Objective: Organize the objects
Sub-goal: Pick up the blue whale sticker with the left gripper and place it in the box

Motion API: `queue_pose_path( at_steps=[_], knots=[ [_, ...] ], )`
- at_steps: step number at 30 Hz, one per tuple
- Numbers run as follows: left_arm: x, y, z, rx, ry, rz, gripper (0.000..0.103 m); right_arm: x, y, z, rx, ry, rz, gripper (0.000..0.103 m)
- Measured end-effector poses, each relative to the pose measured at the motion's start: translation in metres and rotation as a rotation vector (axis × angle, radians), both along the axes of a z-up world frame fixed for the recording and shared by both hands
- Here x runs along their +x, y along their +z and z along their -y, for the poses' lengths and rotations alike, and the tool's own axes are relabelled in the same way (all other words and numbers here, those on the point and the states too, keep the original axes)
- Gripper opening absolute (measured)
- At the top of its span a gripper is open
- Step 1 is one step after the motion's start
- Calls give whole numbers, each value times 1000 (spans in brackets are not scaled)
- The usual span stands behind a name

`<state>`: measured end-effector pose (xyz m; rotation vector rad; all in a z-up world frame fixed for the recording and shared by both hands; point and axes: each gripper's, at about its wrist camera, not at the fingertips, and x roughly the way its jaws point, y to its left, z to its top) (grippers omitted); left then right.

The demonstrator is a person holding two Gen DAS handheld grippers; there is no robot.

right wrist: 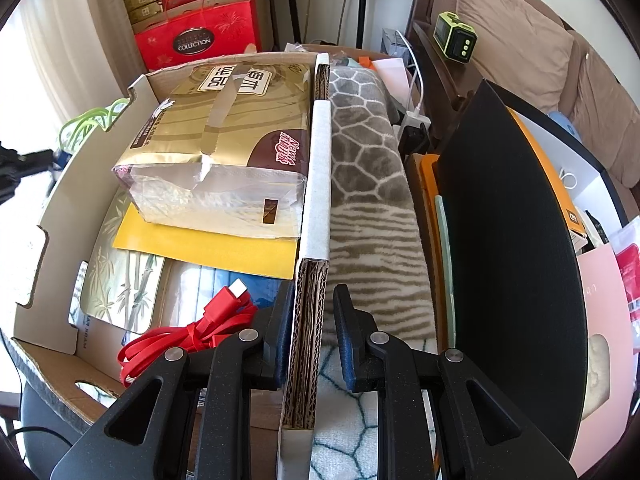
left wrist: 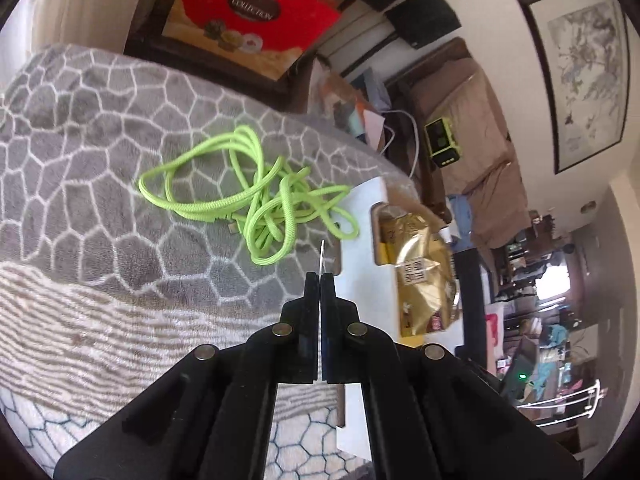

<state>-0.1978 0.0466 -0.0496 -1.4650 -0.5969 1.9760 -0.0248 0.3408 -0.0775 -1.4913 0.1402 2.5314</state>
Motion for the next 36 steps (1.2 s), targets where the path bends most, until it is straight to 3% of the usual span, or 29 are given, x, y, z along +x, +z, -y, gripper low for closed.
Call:
queue_pose_path(
  at_steps=[6, 11, 23, 30, 35, 36],
  knots=[
    [14, 32, -6, 76, -61, -34, 0, 0, 0, 0, 6, 1, 2, 18],
    [29, 44, -43, 104, -164, -29, 0, 0, 1, 0, 4, -1, 2, 18],
    [56, 12, -111, -59, -303, 29, 0, 0, -1, -1, -6, -2, 1, 18],
    [65, 9, -121, -174, -339, -31, 2, -1, 0, -2, -11, 1, 1, 18],
    [67, 26, -113, -168, -342, -69, 45, -1, 0, -2, -10, 1, 0, 18],
    [67, 29, -110, -166, -340, -67, 45, -1, 0, -3, -11, 1, 0, 18]
  ],
)
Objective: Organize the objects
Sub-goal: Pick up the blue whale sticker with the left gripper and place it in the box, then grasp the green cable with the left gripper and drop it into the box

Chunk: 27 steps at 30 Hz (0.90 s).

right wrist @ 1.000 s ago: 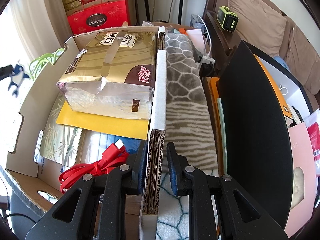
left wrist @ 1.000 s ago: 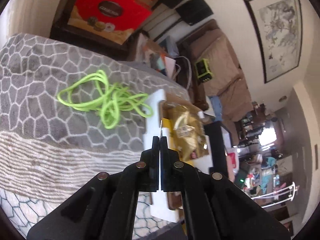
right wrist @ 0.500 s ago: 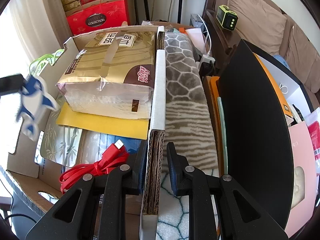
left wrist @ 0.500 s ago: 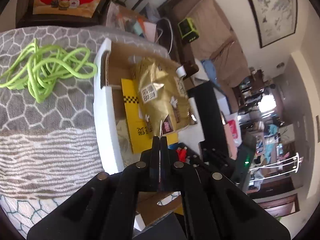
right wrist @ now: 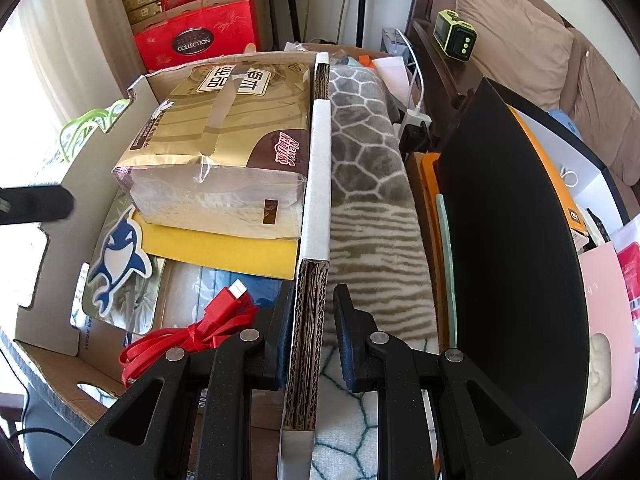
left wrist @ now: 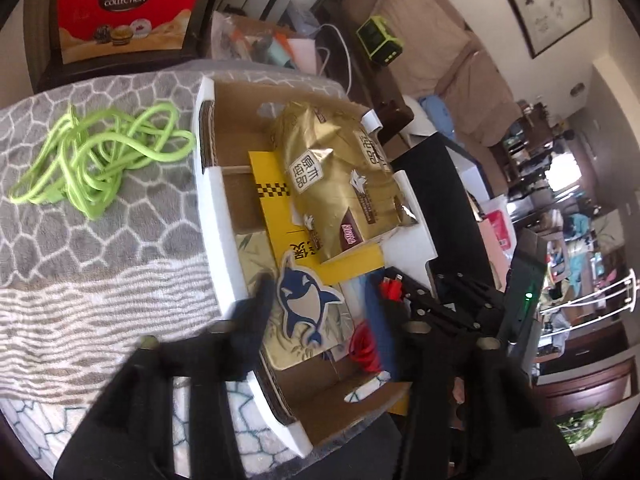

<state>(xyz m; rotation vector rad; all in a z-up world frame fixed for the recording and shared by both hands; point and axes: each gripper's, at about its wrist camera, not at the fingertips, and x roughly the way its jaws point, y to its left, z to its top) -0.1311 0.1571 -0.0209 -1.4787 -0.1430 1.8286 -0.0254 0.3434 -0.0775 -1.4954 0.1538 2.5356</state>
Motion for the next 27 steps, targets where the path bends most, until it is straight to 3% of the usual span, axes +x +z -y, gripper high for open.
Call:
queue_pose_path(
  at_steps=[5, 7, 9, 17, 21, 27],
  knots=[
    [-4, 27, 19, -5, 37, -96, 46, 0, 0, 0, 0, 0, 0, 18],
    [-15, 33, 32, -10, 83, -90, 55, 0, 0, 0, -1, -1, 0, 18],
    [-30, 33, 48, -25, 141, -76, 56, 0, 0, 0, 2, 1, 1, 18],
    [-93, -2, 110, -136, 376, -4, 60, 0, 1, 0, 9, 4, 3, 18],
    [-107, -26, 124, -104, 423, 47, 61, -1, 1, 1, 18, 9, 5, 18],
    [-109, -20, 117, -59, 428, -29, 67, 0, 1, 1, 22, 11, 7, 18]
  ],
)
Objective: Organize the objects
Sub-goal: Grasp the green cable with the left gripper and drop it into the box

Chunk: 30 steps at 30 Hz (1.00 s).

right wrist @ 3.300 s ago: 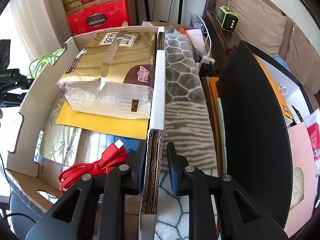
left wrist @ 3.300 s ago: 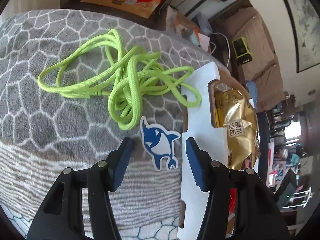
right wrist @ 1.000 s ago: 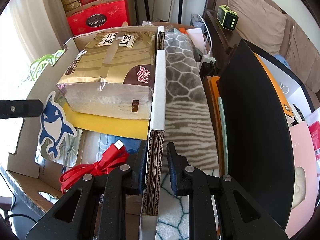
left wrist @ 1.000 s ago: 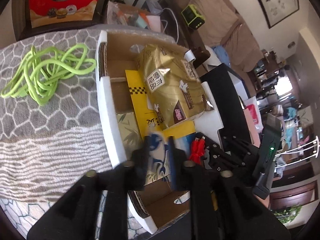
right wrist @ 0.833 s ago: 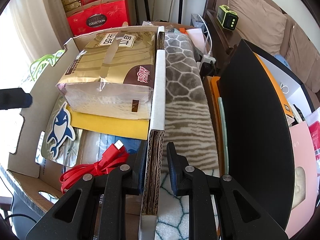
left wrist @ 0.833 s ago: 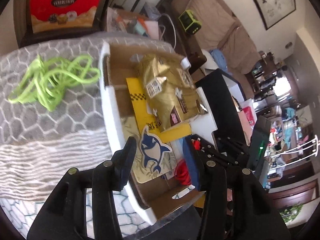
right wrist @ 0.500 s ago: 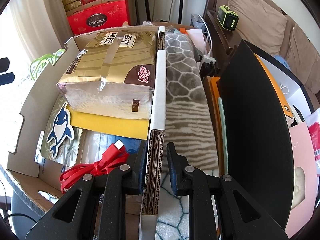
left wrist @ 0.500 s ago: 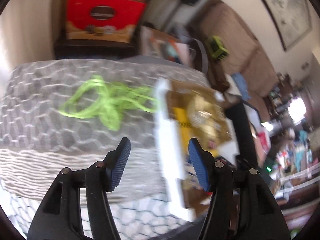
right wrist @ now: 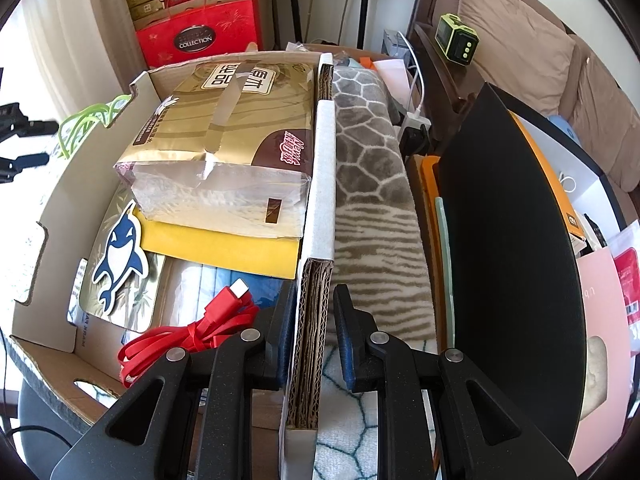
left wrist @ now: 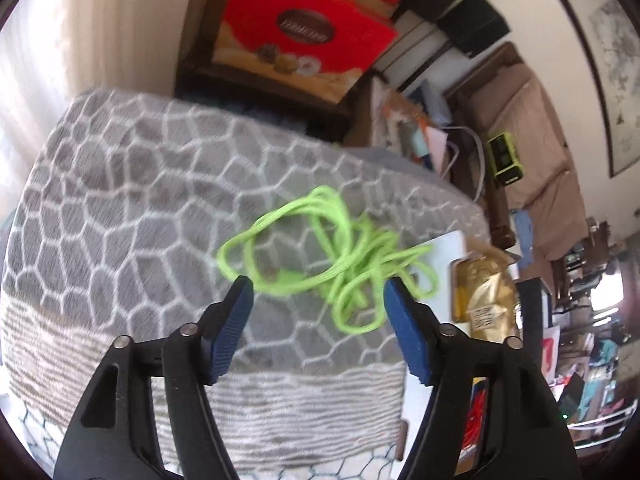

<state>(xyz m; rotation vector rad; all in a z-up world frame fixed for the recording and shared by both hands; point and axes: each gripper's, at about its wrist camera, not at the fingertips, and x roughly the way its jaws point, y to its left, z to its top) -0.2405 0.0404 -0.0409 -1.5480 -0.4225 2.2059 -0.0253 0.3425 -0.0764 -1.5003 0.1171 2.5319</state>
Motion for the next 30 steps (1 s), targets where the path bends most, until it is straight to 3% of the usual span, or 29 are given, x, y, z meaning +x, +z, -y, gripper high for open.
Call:
queue_pose_path(
  at_steps=[4, 7, 9, 10, 11, 14, 18, 22, 30],
  knots=[
    [-4, 3, -26, -75, -72, -54, 68, 0, 0, -1, 8, 2, 3, 18],
    [-10, -9, -46, -165, -111, -33, 65, 0, 0, -2, 5, -2, 4, 18],
    [-11, -20, -53, -212, -122, -16, 43, 0, 0, -2, 5, -2, 5, 18],
    [-11, -23, -54, -234, -117, -27, 26, 0, 0, -2, 5, -2, 5, 18],
    [-11, -24, -52, -229, -109, -36, 13, 0, 0, -2, 5, -2, 5, 18],
    [-9, -26, -43, -156, -86, -4, 8, -1, 0, -2, 6, -2, 5, 18],
    [2, -13, -40, -133, -112, -33, 7, -1, 0, -1, 4, -3, 4, 18],
    [14, 11, -38, -14, -144, -41, 6, -1, 0, -2, 5, -2, 5, 18],
    [49, 73, -56, 142, -289, -88, 6, 0, 0, -3, -7, -6, 3, 18]
  ],
)
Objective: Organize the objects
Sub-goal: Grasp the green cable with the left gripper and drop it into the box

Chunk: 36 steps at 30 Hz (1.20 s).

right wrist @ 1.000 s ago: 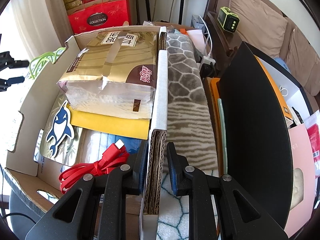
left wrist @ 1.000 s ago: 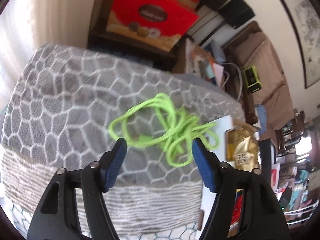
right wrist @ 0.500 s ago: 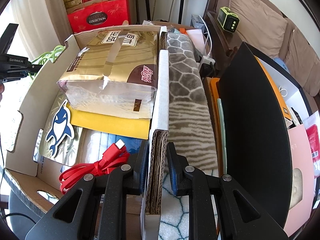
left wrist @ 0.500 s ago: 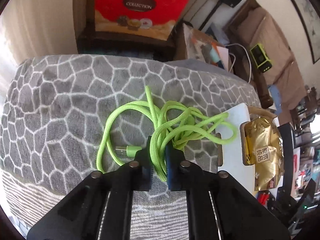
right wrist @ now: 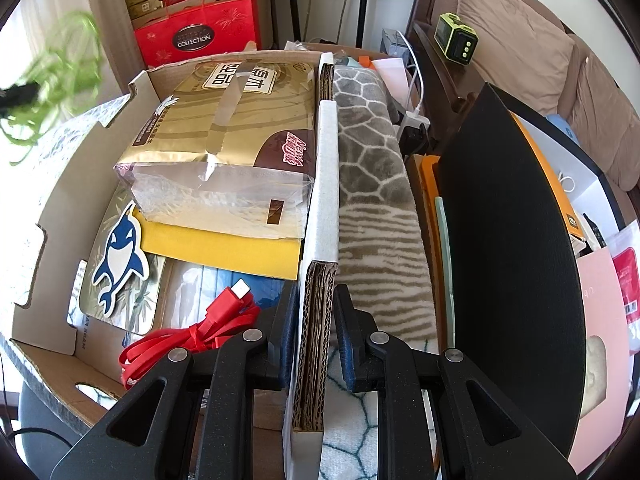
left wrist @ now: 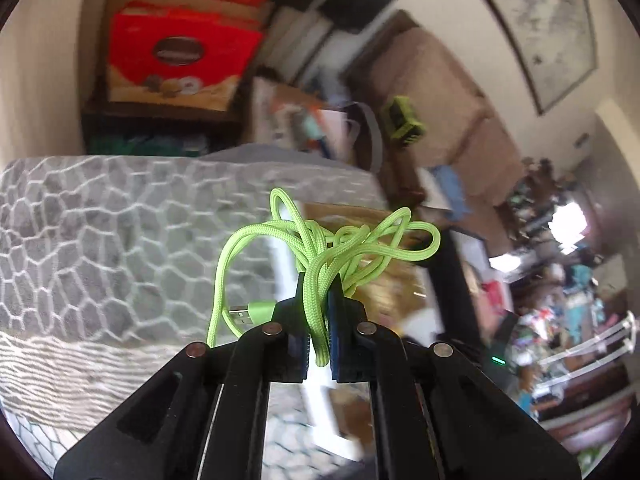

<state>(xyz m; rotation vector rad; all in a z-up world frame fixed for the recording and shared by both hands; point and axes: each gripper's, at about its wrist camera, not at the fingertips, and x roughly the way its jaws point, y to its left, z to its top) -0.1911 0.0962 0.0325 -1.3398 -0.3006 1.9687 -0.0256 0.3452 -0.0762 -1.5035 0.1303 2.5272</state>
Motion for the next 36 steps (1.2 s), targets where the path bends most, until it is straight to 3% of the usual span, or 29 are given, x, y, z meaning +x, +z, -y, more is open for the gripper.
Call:
queue_pose_path(
  at_steps=[5, 13, 21, 26, 30, 34, 36],
  knots=[
    [27, 17, -30, 40, -131, 15, 6, -1, 0, -2, -14, -2, -1, 18],
    [68, -9, -86, -61, -282, 40, 6, -2, 0, -3, -35, -9, -4, 18],
    [75, -42, -112, -135, -299, 83, 7, 0, -1, -5, -46, -8, -8, 18],
    [85, -63, -119, -273, -316, 34, 7, 0, -1, -6, -48, -6, -9, 18],
    [92, -73, -119, -332, -341, 29, 7, 1, -1, -5, -48, -6, -10, 18],
    [93, -73, -117, -342, -344, 41, 10, 1, -1, -5, -48, -8, -11, 18],
    [91, -69, -111, -321, -319, 70, 17, 1, -1, -5, -49, -8, -11, 18]
  ],
)
